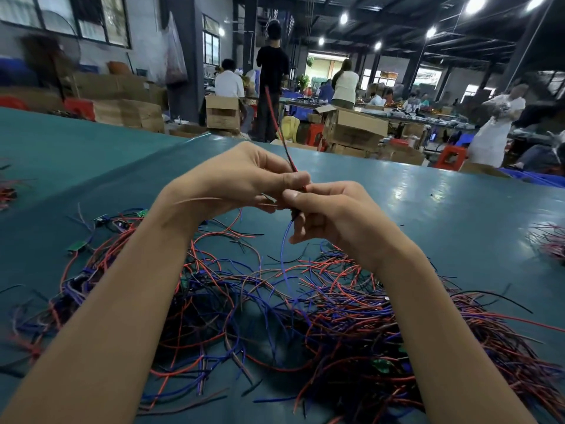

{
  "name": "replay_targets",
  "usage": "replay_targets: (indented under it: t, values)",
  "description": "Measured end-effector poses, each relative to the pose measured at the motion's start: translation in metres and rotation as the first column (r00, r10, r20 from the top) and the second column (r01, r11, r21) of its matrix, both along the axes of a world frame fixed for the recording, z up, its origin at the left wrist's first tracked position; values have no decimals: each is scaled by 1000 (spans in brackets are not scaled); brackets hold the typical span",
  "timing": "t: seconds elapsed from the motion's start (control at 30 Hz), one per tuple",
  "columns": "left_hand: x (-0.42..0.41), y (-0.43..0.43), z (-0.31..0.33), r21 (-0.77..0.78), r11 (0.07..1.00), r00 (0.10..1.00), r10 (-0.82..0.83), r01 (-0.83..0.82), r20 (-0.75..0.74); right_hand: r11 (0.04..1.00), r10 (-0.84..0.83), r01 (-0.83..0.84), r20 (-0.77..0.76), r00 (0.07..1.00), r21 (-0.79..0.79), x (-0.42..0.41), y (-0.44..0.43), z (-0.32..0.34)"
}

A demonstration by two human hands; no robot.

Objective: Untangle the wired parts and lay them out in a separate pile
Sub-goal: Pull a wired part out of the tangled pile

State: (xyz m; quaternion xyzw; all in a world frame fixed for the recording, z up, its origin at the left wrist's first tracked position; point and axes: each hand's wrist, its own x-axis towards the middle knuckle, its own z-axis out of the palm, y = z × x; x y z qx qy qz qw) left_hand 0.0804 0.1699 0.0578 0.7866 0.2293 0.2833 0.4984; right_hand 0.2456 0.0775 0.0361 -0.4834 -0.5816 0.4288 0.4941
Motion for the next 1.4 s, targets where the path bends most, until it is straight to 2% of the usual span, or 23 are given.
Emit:
replay_targets:
  t: [0.17, 0.27, 0.4, 0.53, 0.67, 0.9, 1.0, 1.1, 1.17, 1.23, 1.3, 1.4]
  values:
    - [-4, -1, 5, -37, 997, 996, -65, 68, 67, 990, 135, -129, 127, 983, -51, 4, -11, 8]
    - [-5, -4, 7, -85, 990, 989, -104, 113, 106, 991, 129, -125, 129, 983, -43, 1, -14, 12]
    - [-1, -7, 9, -165, 986, 989, -17, 41, 144, 996, -46, 27, 227, 973, 87, -5, -15, 12]
    - [5, -3, 7, -293, 955, 982, 85, -33, 168, 969, -148, 98, 216, 965, 229, -13, -16, 10]
    - [6, 7, 2, -410, 910, 955, 173, -62, 240, 977, -16, -30, 218, 976, 210, -24, -22, 13]
    - [-7, 28, -14, -655, 750, 878, 372, -91, 303, 981, 105, -150, 311, 945, 122, -41, -18, 2]
    - [-6, 30, -16, -697, 708, 833, 449, -112, 322, 980, 119, -154, 252, 960, 122, -39, -16, 2]
    - [-4, 34, -17, -567, 773, 830, 495, -285, 257, 988, 46, -63, 119, 992, 144, -34, -14, 6]
    - [-4, 32, -13, -474, 819, 887, 437, -323, 151, 982, -85, 73, 63, 994, 176, -29, -11, 7]
    - [-6, 26, -5, -412, 873, 956, 293, -260, 17, 955, -217, 213, -3, 976, 206, -23, -7, 8]
    - [-7, 16, 2, -325, 937, 991, 106, -127, -80, 917, -325, 325, -41, 945, 229, -16, -3, 8]
    - [-3, 2, 8, -199, 976, 992, -106, 91, -70, 903, -370, 376, -70, 926, 210, -8, 0, 6]
